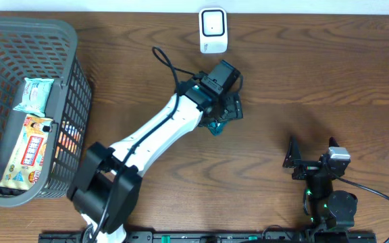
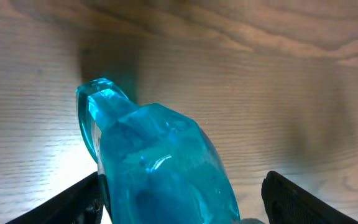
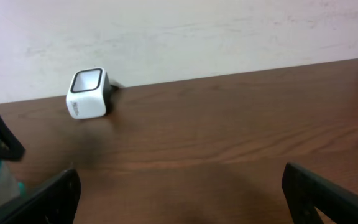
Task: Scan the item barcode
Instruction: 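Carry the bottle to the table center and set it upright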
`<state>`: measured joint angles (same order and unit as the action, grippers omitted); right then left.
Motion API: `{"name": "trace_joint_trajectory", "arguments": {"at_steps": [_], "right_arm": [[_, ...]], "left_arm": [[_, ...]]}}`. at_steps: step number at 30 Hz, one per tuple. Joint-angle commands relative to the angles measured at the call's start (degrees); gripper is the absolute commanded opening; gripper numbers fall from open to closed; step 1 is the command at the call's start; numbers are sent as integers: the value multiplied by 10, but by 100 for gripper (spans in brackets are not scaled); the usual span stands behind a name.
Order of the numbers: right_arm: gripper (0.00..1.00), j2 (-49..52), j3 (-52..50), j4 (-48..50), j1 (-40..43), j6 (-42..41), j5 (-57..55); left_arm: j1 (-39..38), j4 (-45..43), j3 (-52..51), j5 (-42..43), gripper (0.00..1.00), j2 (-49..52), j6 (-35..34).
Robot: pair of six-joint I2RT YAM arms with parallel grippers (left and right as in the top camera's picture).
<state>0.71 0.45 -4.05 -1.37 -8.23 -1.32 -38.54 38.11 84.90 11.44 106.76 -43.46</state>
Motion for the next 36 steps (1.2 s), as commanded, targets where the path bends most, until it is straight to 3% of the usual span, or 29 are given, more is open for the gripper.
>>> {"name": "trace_joint_trajectory", "arguments": {"at_steps": [1,9,14,24,36], "right_arm": [[99,-3,-1,-1,2,8,-5],[99,-3,-1,-1,2,8,-5],[99,-3,-1,-1,2,8,-5],[99,-3,-1,-1,2,8,-5],[99,-3,-1,-1,2,8,-5]], "left_arm": [[17,8,4,-8,66,-53,0],[25,27,4,-8,69,-60,-2],[25,-5,4,-8,69,-60,-4],[17,-16,4,-19,70,-39,-175],[-1,-15,4,-18,69,28,-212]]}}
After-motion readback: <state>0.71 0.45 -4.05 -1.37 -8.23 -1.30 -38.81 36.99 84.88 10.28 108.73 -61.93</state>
